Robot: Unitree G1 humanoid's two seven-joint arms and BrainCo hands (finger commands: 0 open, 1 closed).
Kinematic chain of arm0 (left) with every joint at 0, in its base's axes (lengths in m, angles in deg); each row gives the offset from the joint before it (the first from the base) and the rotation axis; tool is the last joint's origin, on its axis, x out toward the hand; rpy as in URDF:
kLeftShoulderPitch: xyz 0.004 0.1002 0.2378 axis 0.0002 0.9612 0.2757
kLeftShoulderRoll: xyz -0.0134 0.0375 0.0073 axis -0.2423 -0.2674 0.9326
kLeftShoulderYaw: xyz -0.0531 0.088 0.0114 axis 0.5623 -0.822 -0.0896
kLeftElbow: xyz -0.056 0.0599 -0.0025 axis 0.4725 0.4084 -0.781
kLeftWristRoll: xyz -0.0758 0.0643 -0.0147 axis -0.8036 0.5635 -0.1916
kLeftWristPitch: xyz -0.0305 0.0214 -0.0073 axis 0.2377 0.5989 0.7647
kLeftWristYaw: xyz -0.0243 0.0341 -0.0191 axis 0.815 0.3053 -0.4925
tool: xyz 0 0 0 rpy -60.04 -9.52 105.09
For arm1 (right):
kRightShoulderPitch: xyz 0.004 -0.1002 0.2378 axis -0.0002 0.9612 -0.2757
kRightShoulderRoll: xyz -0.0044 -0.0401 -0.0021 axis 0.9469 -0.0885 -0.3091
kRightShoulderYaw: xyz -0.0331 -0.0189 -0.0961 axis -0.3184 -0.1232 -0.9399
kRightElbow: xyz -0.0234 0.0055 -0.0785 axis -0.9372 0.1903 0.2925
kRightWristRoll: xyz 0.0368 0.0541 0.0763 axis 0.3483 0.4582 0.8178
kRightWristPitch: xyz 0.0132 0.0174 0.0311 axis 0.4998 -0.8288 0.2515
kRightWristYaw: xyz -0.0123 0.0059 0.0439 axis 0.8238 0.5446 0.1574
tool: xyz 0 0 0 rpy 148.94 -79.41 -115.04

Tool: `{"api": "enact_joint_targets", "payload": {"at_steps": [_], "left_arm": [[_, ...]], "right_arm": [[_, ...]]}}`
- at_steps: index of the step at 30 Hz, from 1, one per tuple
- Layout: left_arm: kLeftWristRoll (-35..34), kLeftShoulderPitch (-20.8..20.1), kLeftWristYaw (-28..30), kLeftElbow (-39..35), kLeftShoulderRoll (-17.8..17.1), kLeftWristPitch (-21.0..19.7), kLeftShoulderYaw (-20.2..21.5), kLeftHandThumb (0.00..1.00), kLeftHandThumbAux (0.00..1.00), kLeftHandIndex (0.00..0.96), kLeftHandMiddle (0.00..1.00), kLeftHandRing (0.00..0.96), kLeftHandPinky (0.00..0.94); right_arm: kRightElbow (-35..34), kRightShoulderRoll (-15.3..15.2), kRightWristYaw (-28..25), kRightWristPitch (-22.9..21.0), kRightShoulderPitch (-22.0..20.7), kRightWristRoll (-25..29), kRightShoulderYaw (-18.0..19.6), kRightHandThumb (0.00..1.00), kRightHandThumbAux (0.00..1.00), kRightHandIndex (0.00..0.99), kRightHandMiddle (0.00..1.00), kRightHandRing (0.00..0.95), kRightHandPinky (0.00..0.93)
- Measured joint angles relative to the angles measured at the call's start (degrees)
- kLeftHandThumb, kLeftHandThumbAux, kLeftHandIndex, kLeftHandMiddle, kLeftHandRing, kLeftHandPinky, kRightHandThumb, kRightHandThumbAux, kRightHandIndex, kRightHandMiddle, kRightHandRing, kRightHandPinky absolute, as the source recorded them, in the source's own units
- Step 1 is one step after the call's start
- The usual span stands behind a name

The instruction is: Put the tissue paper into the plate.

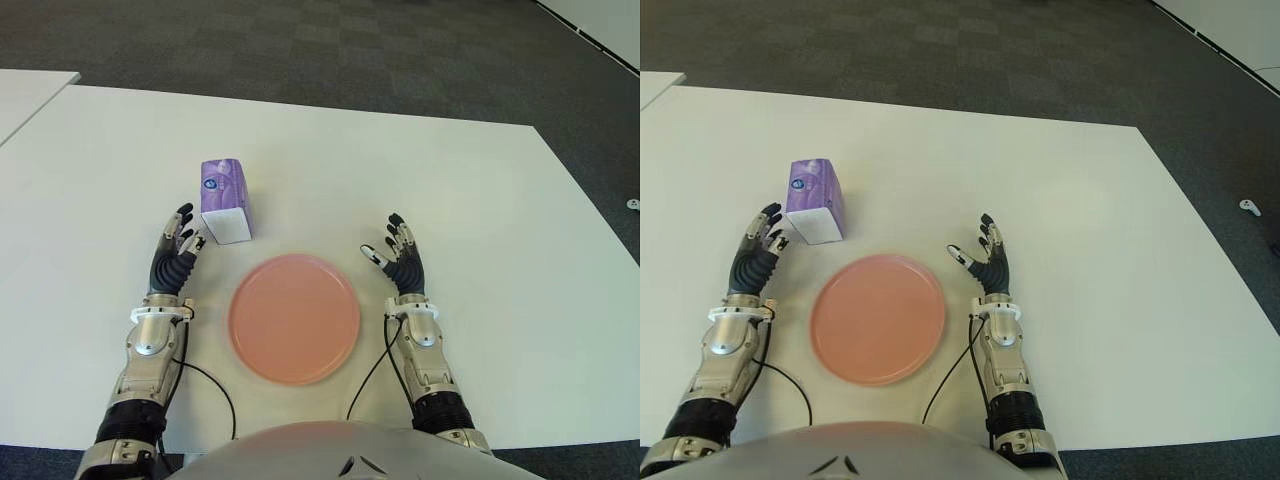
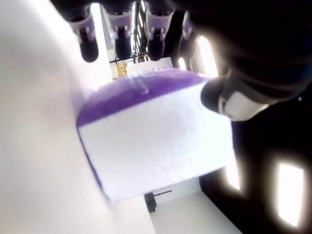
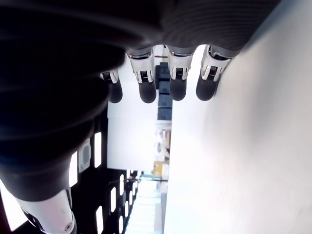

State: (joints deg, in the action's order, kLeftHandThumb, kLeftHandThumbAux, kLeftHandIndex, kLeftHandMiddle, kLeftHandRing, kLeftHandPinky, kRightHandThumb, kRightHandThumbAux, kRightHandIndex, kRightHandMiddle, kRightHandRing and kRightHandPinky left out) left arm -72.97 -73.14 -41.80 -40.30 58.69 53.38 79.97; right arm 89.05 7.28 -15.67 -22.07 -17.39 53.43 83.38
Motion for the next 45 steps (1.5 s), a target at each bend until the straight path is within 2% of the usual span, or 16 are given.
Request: {"api": "enact_joint_targets", "payload": {"at_steps": [5, 10, 15, 18, 22, 26, 34, 39, 45], "left_arm": [[0.54, -3.61, 0.3, 0.24, -6.03, -1.91, 2.85, 0.001, 0.44, 0.0, 0.0, 0.0, 0.0], [3.91, -8.0, -1.59, 0.3, -12.0, -1.64, 4.51, 0.049, 0.439, 0.0, 0.0, 0.0, 0.0], [7.27, -12.11, -2.1, 0.36, -16.98, 0.1, 4.7, 0.121, 0.429, 0.0, 0.0, 0.0, 0.0], [10.71, -14.36, -3.27, 1.33, -20.37, 2.65, 4.66, 0.156, 0.435, 0.0, 0.0, 0.0, 0.0], [15.51, -16.57, -7.1, 2.95, -23.92, 5.56, 4.51, 0.191, 0.436, 0.0, 0.0, 0.0, 0.0], [21.84, -17.92, -11.82, 3.98, -26.8, 5.68, 3.72, 0.218, 0.429, 0.0, 0.0, 0.0, 0.0], [33.92, -22.74, -22.1, 7.38, -30.99, 3.43, -1.3, 0.201, 0.403, 0.0, 0.0, 0.0, 0.0], [38.49, -26.16, -26.63, 8.45, -31.41, 1.47, -4.93, 0.188, 0.384, 0.0, 0.0, 0.0, 0.0], [44.19, -29.13, -29.06, 8.4, -31.54, -1.95, -10.24, 0.18, 0.357, 0.0, 0.0, 0.0, 0.0]], "right_arm": [[0.34, 0.21, 0.15, 0.0, -0.33, -0.01, -0.01, 0.126, 0.743, 0.0, 0.0, 0.0, 0.0], [0.87, 0.48, 0.18, 0.0, -0.89, -0.02, -0.05, 0.131, 0.741, 0.0, 0.0, 0.0, 0.0], [1.46, 0.85, 0.35, 0.0, -1.58, -0.08, -0.19, 0.134, 0.741, 0.0, 0.0, 0.0, 0.0], [1.61, 0.94, 0.51, 0.0, -1.75, -0.11, -0.28, 0.134, 0.739, 0.0, 0.0, 0.0, 0.0], [1.92, 0.96, 0.73, 0.0, -1.97, -0.14, -0.3, 0.134, 0.733, 0.0, 0.0, 0.0, 0.0], [2.37, 0.96, 0.95, 0.01, -2.31, -0.27, -0.32, 0.134, 0.729, 0.0, 0.0, 0.0, 0.0], [2.69, 0.95, 1.49, 0.01, -2.64, -1.17, -0.39, 0.128, 0.722, 0.0, 0.0, 0.0, 0.0], [2.88, 1.13, 1.47, 0.01, -2.92, -1.18, -0.43, 0.125, 0.722, 0.0, 0.0, 0.0, 0.0], [3.43, 1.4, 1.22, 0.01, -3.5, -1.18, -0.49, 0.124, 0.721, 0.0, 0.0, 0.0, 0.0]]}}
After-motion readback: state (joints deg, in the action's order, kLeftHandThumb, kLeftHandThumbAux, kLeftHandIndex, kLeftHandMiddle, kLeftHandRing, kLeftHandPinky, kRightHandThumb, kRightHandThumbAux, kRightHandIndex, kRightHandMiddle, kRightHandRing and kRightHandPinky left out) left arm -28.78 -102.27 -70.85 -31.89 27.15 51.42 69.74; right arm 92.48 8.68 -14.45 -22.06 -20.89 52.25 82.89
